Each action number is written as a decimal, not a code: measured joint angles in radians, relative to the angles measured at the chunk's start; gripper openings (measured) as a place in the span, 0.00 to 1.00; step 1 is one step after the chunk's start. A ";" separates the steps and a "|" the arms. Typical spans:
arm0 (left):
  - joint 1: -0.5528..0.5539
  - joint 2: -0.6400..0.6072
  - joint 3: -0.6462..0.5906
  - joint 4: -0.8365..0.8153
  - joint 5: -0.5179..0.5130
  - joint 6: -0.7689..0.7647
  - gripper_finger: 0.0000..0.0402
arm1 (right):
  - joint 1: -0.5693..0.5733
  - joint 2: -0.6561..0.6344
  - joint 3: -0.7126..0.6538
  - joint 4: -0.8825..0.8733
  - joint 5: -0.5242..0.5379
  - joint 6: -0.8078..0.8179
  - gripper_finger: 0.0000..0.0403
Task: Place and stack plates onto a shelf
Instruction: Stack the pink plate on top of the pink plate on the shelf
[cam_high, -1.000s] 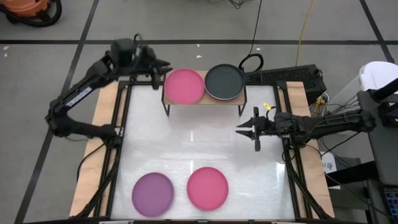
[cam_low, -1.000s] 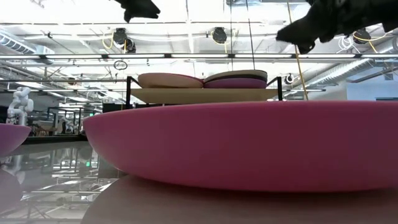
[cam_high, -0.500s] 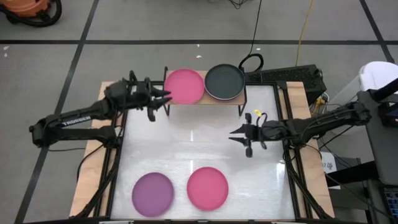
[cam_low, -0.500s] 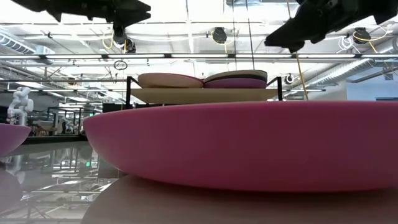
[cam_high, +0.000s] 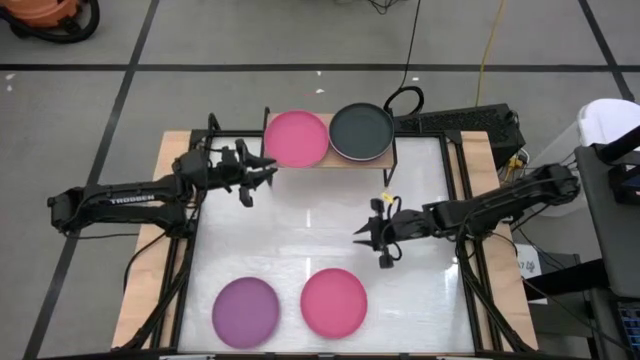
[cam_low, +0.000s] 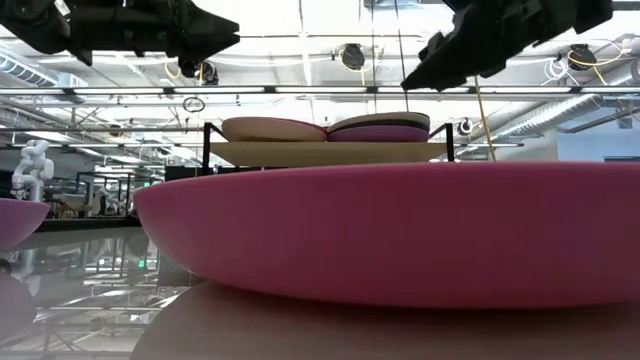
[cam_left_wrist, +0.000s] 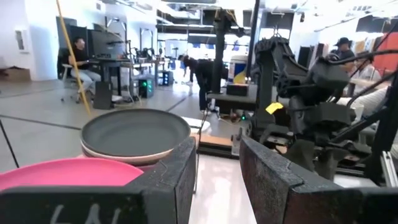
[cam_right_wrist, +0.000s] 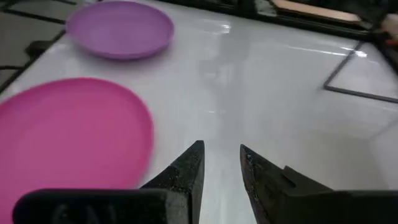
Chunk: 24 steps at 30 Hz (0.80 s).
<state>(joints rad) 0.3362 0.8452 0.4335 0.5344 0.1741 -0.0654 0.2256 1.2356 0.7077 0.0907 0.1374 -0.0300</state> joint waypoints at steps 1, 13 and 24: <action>0.000 0.000 0.000 0.002 0.000 0.002 0.32 | 0.000 0.009 0.010 0.000 -0.013 0.002 0.23; 0.000 0.001 -0.002 0.010 -0.001 0.008 0.32 | 0.032 0.154 0.033 0.025 -0.088 0.077 0.47; 0.000 0.001 -0.002 0.010 -0.001 0.010 0.32 | 0.003 0.278 0.033 0.131 -0.087 0.116 0.52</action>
<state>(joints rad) 0.3359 0.8459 0.4320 0.5446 0.1734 -0.0553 0.2289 1.5136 0.7403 0.2212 0.0507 0.0858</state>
